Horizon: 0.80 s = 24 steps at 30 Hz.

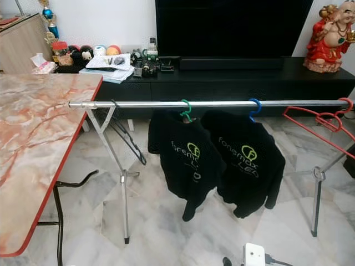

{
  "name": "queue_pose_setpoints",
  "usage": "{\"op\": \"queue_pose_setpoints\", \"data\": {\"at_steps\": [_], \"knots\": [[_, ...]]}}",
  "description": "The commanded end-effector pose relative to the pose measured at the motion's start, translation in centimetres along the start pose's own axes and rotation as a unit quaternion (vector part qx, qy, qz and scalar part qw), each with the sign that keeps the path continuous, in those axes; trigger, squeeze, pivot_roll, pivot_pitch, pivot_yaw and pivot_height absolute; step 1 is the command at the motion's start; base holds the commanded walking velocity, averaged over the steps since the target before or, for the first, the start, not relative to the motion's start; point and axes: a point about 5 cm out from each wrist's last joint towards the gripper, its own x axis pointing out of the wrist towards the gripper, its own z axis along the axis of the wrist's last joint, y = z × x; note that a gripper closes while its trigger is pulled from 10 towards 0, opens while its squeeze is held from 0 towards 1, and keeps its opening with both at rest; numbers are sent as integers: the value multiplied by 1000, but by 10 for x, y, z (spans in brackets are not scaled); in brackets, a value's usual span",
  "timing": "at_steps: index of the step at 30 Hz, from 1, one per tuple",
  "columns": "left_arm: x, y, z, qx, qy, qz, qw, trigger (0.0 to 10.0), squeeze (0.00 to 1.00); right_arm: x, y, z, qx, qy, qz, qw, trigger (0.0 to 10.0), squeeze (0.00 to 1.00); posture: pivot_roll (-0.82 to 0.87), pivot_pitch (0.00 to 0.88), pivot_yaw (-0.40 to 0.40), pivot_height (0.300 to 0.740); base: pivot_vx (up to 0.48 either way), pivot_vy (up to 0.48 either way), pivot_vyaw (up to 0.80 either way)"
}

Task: Hang hanger

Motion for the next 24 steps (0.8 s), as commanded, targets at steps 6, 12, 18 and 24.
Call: {"op": "queue_pose_setpoints", "data": {"at_steps": [6, 12, 18, 24], "knots": [[-2, -1, -14, 3, 19, -2, 1000, 10000, 0, -1, -4, 0, -1, -9, -6, 1000, 10000, 0, 68, 26, -61, 740, 352, 0, 479], [-3, -1, -16, 16, 24, -7, 1000, 10000, 0, -2, -3, -2, 10, -11, -10, 1000, 10000, 0, 52, 17, -46, 740, 363, 0, 0], [-2, -1, -12, 21, 19, -8, 1000, 10000, 0, -1, 1, -1, -2, -12, -3, 1000, 10000, 0, 72, 8, -31, 740, 367, 0, 510], [-1, -4, -11, 28, 20, -10, 999, 10000, 0, 0, 8, -1, 8, -14, 20, 1000, 10000, 0, 72, 0, -11, 740, 368, 0, 800]]}}
